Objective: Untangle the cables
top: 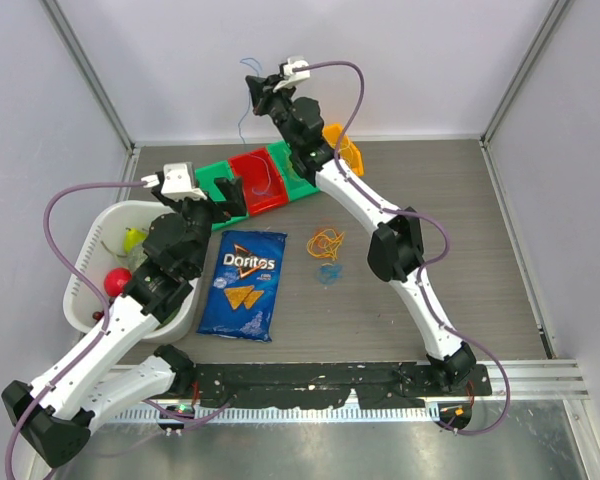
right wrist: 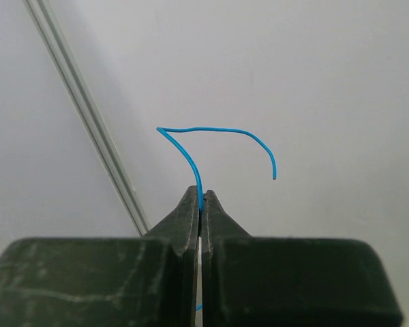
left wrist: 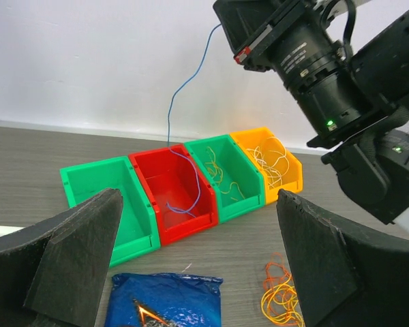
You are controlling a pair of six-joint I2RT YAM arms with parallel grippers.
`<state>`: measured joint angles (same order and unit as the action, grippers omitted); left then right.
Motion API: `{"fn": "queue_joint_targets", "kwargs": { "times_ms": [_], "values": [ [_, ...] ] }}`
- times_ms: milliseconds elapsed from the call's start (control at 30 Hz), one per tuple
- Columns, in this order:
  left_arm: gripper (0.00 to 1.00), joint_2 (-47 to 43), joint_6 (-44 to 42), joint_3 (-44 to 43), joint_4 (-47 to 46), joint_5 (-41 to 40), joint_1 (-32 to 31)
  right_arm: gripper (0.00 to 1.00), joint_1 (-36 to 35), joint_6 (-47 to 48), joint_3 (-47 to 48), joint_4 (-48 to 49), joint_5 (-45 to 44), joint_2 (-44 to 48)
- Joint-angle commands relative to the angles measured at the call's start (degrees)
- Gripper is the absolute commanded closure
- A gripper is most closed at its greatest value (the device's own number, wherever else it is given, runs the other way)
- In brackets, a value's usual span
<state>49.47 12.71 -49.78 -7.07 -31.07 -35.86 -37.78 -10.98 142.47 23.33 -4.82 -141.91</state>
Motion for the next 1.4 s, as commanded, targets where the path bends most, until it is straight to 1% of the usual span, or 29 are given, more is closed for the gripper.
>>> {"fn": "queue_joint_targets", "kwargs": {
  "times_ms": [0,100,167,233,300,433,500,567,700,833,1000,1267,1367],
  "values": [
    [0.0,-0.69,-0.67,0.03,-3.65,-1.36,0.43,0.99,-0.63,-0.36,2.98,6.46,-3.52,-2.06],
    [0.0,-0.69,-0.76,0.12,-3.65,-1.62,0.44,0.99,-0.63,0.35,2.73,6.2,-4.32,-2.67],
    [0.0,-0.87,-0.76,0.12,-3.65,-1.63,0.61,0.99,-0.72,0.09,-0.69,6.37,-2.75,-1.28],
    [0.0,-1.13,-0.67,0.21,-3.74,-1.54,0.79,0.99,-1.24,0.61,-8.31,7.25,-1.43,0.65],
    [0.0,-1.31,-0.67,0.21,-3.83,-1.54,0.79,0.99,-1.85,1.75,-12.37,7.78,-1.42,2.86],
    [0.0,-1.48,-0.58,0.21,-3.74,-1.45,0.96,0.99,-3.0,3.42,-25.63,10.15,-2.38,7.86],
    [0.0,-1.48,-0.49,0.21,-3.74,-1.36,0.96,0.99,-3.35,3.51,-30.65,10.94,-3.18,10.41],
    [0.0,-1.57,-0.49,0.21,-3.74,-1.36,1.05,0.99,-3.53,3.25,-34.26,11.47,-3.79,12.44],
    [0.0,-1.57,-0.41,0.21,-3.65,-1.27,1.05,0.99,-3.7,2.54,-37.7,6.3,-5.37,15.08],
    [0.0,-1.48,-0.05,0.12,-3.48,-0.84,1.05,0.99,-3.79,2.63,-38.68,1.12,-6.08,15.7],
    [0.0,-1.31,0.21,0.12,-3.48,-0.48,1.05,0.99,-3.53,3.07,-37.1,-3.03,-4.68,12.71],
    [0.0,-0.69,0.56,-0.05,-3.3,-0.13,1.05,0.99,-3.35,1.23,-28.58,-8.91,-2.39,5.24],
    [0.0,-0.52,0.74,-0.05,-3.21,0.22,1.23,0.99,-3.27,-0.26,-26.9,-10.67,-1.25,3.13]
  ]
}}
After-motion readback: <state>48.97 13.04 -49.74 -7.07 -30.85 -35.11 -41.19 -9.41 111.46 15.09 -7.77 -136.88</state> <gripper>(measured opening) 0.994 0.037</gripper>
